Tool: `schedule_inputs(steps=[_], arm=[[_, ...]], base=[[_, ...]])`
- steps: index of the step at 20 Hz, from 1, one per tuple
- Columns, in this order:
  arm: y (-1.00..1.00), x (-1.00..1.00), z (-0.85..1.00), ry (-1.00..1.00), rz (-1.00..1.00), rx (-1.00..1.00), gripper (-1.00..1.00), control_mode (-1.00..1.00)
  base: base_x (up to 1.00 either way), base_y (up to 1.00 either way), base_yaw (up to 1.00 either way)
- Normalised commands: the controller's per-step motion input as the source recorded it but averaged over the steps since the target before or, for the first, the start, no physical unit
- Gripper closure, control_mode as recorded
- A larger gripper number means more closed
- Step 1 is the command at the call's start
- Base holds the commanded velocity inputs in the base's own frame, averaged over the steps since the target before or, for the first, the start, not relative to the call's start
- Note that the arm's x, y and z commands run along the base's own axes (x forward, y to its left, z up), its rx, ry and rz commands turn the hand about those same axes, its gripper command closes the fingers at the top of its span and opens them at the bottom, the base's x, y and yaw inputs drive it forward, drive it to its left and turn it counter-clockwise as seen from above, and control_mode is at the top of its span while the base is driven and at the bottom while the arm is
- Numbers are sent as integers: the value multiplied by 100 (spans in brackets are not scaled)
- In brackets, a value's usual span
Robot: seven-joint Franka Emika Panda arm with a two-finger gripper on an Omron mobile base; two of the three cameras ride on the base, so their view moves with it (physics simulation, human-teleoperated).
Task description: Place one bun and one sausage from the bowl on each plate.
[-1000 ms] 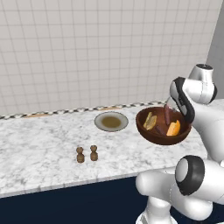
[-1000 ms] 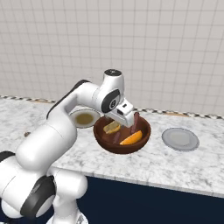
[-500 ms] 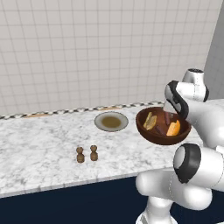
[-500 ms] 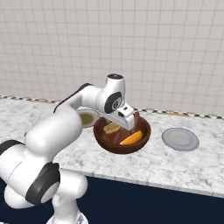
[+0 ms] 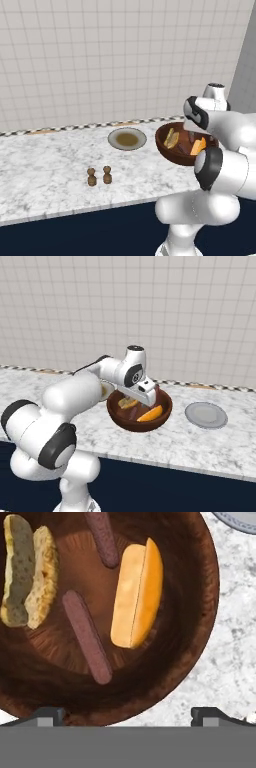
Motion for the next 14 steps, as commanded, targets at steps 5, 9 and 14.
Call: schedule_inputs(steps=[5, 9, 14], arm=[[-20, 11, -28, 2, 0, 0, -100, -100], [-10, 20, -21, 1, 0, 0, -100, -100], [-9, 28, -22, 3, 0, 0, -100, -100]], base=[[0, 0, 0], [0, 0, 0], [0, 0, 0]])
